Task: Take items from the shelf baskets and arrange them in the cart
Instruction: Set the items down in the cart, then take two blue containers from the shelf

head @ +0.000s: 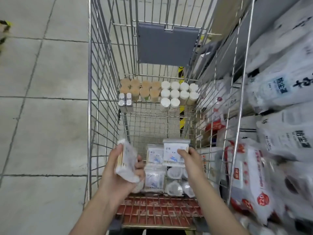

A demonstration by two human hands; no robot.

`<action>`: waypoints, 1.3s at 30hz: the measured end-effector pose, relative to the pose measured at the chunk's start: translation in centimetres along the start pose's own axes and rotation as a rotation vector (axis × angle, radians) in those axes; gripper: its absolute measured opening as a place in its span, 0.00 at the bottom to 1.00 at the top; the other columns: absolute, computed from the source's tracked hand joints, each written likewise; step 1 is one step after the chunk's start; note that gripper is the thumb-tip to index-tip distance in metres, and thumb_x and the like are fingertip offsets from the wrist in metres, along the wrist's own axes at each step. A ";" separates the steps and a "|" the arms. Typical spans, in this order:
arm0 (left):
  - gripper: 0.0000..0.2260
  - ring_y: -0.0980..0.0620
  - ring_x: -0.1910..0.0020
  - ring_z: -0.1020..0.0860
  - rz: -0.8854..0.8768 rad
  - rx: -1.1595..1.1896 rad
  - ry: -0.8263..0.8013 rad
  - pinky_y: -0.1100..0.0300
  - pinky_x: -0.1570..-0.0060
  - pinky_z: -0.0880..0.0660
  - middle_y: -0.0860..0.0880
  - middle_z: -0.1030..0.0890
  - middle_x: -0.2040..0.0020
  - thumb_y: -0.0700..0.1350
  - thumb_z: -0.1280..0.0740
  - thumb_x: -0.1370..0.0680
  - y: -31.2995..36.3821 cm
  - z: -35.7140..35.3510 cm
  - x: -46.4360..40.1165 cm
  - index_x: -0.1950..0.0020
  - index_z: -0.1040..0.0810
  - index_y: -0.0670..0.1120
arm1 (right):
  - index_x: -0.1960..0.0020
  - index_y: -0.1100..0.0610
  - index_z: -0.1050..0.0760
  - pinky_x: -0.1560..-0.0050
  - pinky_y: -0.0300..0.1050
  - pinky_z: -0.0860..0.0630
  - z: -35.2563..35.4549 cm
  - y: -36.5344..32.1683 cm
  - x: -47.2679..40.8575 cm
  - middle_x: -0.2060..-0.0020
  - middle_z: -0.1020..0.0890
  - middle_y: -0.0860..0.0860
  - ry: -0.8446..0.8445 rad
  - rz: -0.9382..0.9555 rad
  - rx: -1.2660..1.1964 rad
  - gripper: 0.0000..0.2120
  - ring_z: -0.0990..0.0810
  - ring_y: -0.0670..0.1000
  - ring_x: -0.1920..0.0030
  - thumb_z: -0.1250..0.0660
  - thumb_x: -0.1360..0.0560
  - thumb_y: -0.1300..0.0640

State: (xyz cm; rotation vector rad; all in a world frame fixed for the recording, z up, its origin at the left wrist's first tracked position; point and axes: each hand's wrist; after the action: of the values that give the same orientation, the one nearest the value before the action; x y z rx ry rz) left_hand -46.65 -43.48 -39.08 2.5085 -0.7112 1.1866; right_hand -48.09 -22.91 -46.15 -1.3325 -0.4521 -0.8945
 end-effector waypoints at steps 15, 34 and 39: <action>0.09 0.47 0.56 0.16 -0.058 -0.500 0.126 0.55 0.58 0.20 0.41 0.16 0.54 0.44 0.28 0.32 0.9 3.7 -4.2 0.53 0.17 0.43 | 0.45 0.54 0.26 0.55 0.39 0.24 -3.2 2.4 -7.2 0.51 0.19 0.50 -0.126 0.073 0.131 0.10 0.20 0.46 0.54 0.34 0.23 0.66; 0.12 0.50 0.52 0.20 -0.119 -1.820 0.425 0.46 0.45 0.24 0.55 0.20 0.53 0.45 0.31 0.24 -4.7 9.0 -12.0 0.44 0.30 0.54 | 0.44 0.58 0.28 0.55 0.55 0.21 -3.4 5.7 -9.9 0.53 0.19 0.55 -0.230 0.220 0.443 0.08 0.20 0.54 0.56 0.35 0.22 0.64; 0.15 0.49 0.45 0.24 -0.075 -2.213 0.370 0.47 0.42 0.27 0.51 0.22 0.45 0.49 0.31 0.26 -4.9 10.2 -12.8 0.40 0.27 0.53 | 0.38 0.58 0.26 0.46 0.43 0.29 -3.3 6.4 -10.4 0.42 0.23 0.55 -0.294 0.328 0.723 0.13 0.23 0.54 0.45 0.34 0.22 0.59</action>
State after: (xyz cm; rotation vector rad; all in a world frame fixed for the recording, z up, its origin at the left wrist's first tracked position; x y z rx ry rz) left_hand -44.35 -39.82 -55.57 0.4160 -0.8846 0.1752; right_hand -50.03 -23.14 -58.64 -0.8247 -0.6815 -0.2110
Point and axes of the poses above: each hand's wrist, its own x-axis away from the middle knuckle, its own z-axis out of the back of the hand, y = z × x
